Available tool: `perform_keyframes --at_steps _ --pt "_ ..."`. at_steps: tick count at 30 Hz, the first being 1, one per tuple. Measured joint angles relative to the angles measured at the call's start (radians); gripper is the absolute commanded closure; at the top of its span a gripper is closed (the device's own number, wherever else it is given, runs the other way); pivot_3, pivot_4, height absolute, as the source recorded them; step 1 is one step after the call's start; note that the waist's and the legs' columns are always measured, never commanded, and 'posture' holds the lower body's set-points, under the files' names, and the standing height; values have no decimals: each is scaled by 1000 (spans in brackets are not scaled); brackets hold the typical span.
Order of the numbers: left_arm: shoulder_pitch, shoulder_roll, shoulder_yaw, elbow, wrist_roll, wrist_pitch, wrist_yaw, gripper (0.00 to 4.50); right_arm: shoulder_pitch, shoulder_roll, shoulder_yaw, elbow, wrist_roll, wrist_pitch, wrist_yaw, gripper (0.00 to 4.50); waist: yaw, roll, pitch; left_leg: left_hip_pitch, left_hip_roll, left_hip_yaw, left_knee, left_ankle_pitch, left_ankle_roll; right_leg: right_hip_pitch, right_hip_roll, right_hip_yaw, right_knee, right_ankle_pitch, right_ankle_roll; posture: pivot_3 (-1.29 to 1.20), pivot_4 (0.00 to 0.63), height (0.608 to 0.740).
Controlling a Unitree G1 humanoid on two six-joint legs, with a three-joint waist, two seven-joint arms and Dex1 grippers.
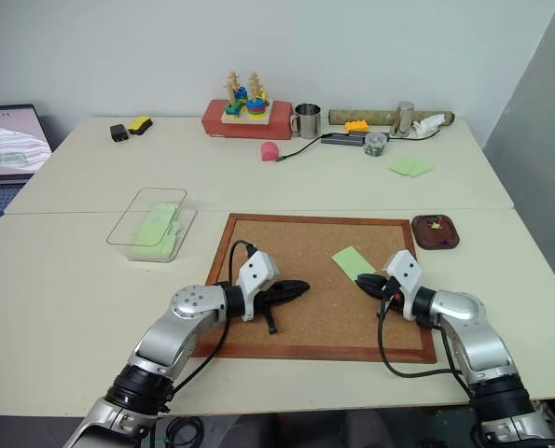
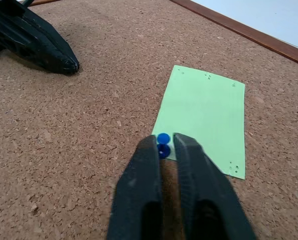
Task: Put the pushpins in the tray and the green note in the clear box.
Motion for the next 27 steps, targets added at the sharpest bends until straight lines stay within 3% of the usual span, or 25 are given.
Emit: perform_keyframes --at_steps 21,27 --pt "1 -22 26 0 -30 35 6 4500 -18 -39 -33 -210 58 63 11 4405 0 0 0 0 0 0 0 0 0 0 0 0 0 0 1 0 150 740" --pt "18 -47 169 -105 -245 265 28 3459 -68 -41 -34 -251 47 48 -10 4500 0 -2 1 -3 0 -2 0 0 0 -2 0 -2 0 0 0 0 150 740"
